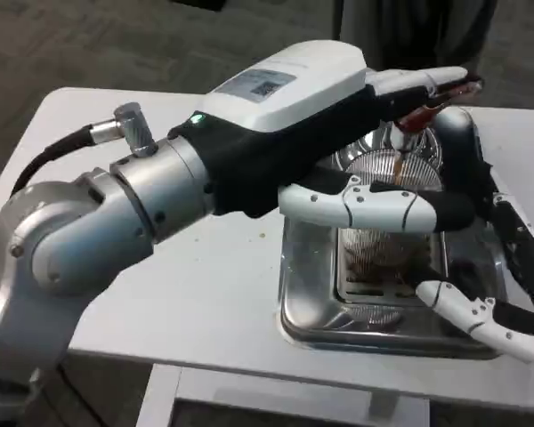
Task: Grasp the cup under the faucet to collect the drink, then remove the cup.
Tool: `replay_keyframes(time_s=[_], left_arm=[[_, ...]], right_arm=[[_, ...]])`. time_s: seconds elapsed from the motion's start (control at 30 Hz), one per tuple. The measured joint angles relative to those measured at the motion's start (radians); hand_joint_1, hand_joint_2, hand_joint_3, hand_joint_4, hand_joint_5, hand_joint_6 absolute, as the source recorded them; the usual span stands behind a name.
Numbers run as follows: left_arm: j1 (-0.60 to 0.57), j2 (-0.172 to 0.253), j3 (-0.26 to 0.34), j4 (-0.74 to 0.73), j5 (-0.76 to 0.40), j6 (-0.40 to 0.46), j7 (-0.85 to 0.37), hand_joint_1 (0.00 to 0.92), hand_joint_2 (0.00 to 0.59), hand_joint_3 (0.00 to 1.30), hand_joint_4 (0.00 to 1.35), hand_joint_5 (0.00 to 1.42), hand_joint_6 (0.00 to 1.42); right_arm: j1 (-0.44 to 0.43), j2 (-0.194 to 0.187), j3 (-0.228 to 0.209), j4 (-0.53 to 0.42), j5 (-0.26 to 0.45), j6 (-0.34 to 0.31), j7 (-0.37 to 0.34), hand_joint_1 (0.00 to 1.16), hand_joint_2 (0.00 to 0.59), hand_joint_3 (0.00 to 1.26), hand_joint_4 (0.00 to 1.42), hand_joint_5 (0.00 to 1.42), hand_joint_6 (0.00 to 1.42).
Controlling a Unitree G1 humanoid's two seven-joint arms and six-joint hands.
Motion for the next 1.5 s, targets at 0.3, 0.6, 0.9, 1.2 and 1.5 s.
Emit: replay_keyframes(time_s=[0.3, 0.6, 0.9, 1.2, 1.5], left_arm=[[0.005, 0.006, 0.011, 0.000, -0.003, -0.008, -0.004, 0.000, 0.126, 0.13, 0.10, 0.20, 0.14], [0.012, 0.020, 0.029, 0.000, -0.014, -0.013, -0.012, 0.000, 0.118, 0.13, 0.11, 0.20, 0.14], [0.017, 0.031, 0.043, -0.002, -0.025, -0.015, -0.012, 0.000, 0.093, 0.13, 0.11, 0.20, 0.14], [0.040, 0.037, 0.074, 0.000, -0.056, -0.019, -0.021, 0.000, 0.085, 0.13, 0.11, 0.20, 0.14], [0.084, 0.036, 0.110, 0.026, -0.100, -0.022, -0.022, 0.000, 0.086, 0.13, 0.11, 0.20, 0.15]], right_arm=[[-0.048, 0.028, 0.039, 0.022, -0.019, 0.030, -0.028, 0.59, 0.235, 0.00, 0.00, 0.05, 0.10], [-0.099, 0.049, 0.076, 0.055, -0.032, 0.048, -0.052, 0.59, 0.244, 0.00, 0.00, 0.05, 0.10], [-0.142, 0.067, 0.102, 0.087, -0.040, 0.060, -0.059, 0.59, 0.251, 0.00, 0.00, 0.05, 0.10], [-0.170, 0.070, 0.120, 0.125, -0.040, 0.062, -0.064, 0.58, 0.253, 0.00, 0.01, 0.06, 0.11], [-0.177, 0.071, 0.120, 0.143, -0.036, 0.062, -0.071, 0.58, 0.250, 0.01, 0.02, 0.07, 0.11]])
